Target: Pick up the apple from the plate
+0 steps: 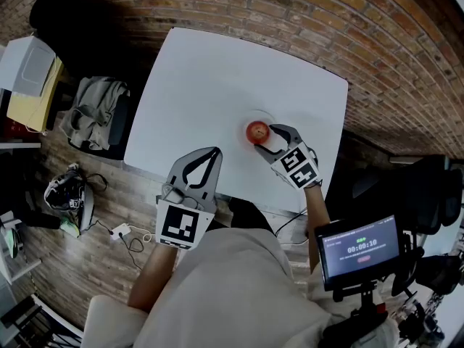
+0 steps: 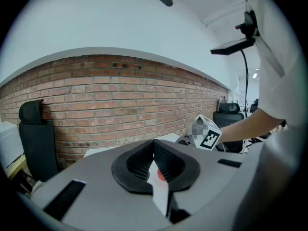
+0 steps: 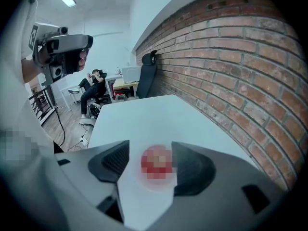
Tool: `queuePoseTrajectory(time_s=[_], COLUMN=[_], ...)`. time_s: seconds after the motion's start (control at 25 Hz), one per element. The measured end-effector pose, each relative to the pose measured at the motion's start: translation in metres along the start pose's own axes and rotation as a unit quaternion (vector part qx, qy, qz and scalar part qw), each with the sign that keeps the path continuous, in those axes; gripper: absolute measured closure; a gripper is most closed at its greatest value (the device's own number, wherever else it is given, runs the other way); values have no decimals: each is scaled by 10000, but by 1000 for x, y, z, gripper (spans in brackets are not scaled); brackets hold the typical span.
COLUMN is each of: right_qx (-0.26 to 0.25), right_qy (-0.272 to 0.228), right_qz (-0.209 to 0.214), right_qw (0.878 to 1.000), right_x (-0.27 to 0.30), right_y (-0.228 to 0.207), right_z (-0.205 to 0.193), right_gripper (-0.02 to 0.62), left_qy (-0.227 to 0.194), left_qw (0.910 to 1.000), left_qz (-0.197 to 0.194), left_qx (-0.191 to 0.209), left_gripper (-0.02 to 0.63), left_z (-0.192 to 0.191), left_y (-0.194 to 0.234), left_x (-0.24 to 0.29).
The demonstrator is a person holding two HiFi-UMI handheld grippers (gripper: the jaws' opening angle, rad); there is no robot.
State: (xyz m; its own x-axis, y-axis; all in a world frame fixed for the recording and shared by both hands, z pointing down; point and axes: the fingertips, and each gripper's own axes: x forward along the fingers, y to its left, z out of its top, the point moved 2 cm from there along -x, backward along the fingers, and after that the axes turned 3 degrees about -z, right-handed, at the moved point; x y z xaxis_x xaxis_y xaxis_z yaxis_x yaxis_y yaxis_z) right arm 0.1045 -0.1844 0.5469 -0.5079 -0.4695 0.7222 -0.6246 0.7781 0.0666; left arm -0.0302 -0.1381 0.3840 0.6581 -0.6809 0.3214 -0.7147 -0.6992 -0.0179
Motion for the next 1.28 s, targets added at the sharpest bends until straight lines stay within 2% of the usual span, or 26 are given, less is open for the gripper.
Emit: queuePoseTrajectory(time_s=[0.44, 0.84, 1.28], right_qx=[109, -131, -227], right_qy=[-70, 217, 491], right_qz=[343, 348, 542], right_qw=[9993, 9991, 9971], right_x=[18, 32, 50], right_y=[0, 0, -9], right_z=[0, -11, -26], right_gripper=[288, 236, 235], left_qy=[126, 188, 248], left_qw=[9999, 9998, 9995], left_qz=[93, 32, -31], left_qx=[-50, -114, -179], left_gripper=[601, 601, 601], left_z=[-9, -17, -21], left_y=[2, -5, -11], left_x=[-4, -5, 11])
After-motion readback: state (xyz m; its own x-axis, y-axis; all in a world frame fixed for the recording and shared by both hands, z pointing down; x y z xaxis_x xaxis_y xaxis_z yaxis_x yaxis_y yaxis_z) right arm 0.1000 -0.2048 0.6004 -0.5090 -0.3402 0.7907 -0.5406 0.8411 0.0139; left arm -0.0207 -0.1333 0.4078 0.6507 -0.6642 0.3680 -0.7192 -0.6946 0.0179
